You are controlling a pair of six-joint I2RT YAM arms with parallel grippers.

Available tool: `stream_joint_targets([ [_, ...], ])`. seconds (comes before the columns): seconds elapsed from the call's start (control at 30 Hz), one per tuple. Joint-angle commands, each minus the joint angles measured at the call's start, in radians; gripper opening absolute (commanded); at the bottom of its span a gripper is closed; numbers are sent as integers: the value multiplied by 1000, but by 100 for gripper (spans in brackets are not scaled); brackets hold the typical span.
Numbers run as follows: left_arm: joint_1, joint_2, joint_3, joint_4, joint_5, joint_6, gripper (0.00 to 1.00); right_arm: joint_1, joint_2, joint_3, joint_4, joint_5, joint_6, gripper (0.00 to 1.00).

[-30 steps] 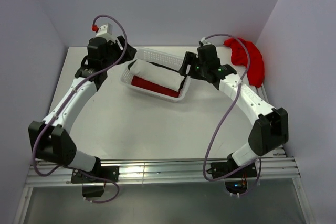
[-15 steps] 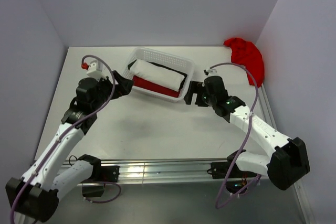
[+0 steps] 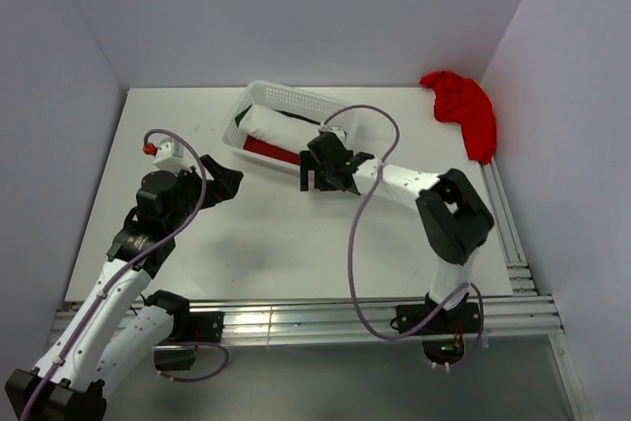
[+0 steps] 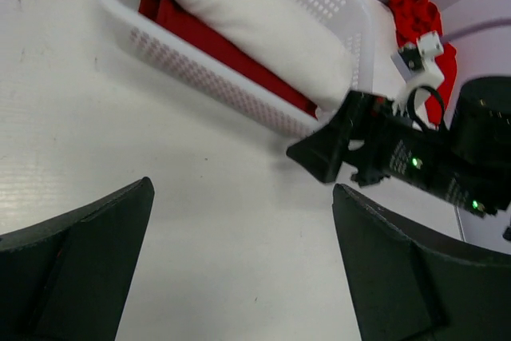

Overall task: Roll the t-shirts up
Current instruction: Place the rolled tshirt into the container

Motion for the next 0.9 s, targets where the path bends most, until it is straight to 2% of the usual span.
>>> stream_joint_targets([
  [0.0,-2,-24,29,-14,-42,24,99,-24,112,188,23,87,13,99],
  [0.13,-2,-24,23,-11,-72,27,99,-72,238,430,-69,64,42,99],
  [0.2,-2,-22,23,-6,-69,25,100,-93,239,458,-92,59,35,100],
  [0.33,-2,-28,15,-3,-60,24,99,-93,64,266,-5,21,-5,100],
  [0.47,-2,-62,-11,-9,-42,22,99,-92,-233,40,65,-22,-59,100],
  [0.7,-7,-158,-56,-26,-10,35,99,-93,-672,-380,192,27,-120,100],
  [0.87,-8,-183,-22,-112,4,74,99,-93,-910,-566,239,67,-120,100],
])
